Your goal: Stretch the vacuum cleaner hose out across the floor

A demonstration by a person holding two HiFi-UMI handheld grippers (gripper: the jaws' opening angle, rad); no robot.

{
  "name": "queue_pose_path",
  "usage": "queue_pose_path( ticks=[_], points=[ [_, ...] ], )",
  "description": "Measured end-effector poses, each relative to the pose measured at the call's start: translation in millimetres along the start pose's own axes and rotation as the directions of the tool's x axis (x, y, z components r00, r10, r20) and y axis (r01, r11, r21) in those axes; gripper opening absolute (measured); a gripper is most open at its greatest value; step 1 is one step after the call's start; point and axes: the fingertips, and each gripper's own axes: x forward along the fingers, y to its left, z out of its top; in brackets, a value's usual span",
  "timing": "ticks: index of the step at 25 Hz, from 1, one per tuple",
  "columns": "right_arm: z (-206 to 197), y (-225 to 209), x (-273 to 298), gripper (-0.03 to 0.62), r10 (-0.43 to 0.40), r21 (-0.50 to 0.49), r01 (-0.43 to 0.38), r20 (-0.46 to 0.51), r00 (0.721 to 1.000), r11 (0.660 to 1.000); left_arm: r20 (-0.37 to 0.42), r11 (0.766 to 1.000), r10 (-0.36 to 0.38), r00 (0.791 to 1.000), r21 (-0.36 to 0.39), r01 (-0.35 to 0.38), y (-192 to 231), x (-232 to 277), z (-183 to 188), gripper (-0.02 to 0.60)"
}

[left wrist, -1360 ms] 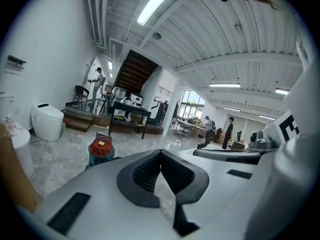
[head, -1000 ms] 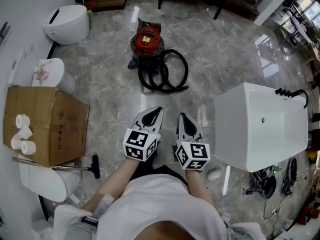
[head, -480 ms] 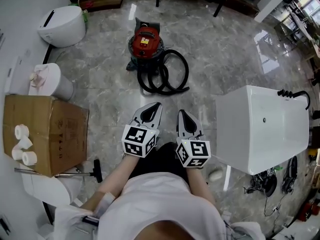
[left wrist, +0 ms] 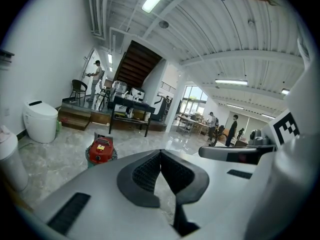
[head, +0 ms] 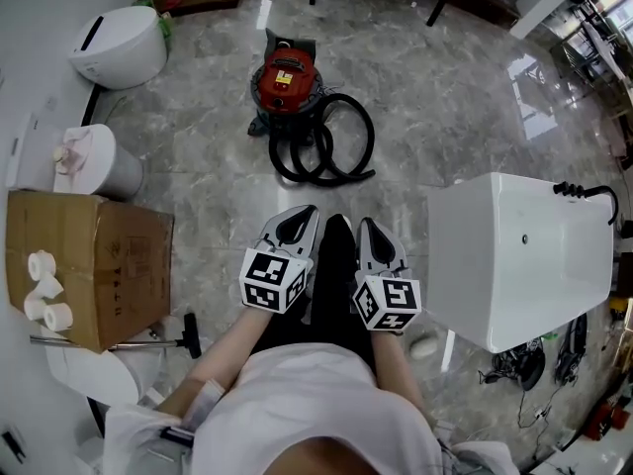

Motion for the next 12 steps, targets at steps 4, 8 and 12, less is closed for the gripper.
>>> queue_pose_path(
  ticks=[4,8,12],
  points=[
    [16,-16,26,0.008,0.025,-0.010,-0.025,0.002,1.000,1.000,0.000,1.000,0.002,1.000,0.001,-0.002,5,30,15,0.008],
    [32,-40,59,0.008,0.040,-0.008,-0.040,-0.016,0.999,0.999,0.005,1.000,0.015,1.000,-0.003,-0.015,14,68,34,0.008],
    [48,-62,93,0.008,0.062,-0.017,-0.062,-0.025,0.998,0.998,0.013,1.000,0.022,1.000,-0.001,-0.022,23,106,52,0.008]
  ],
)
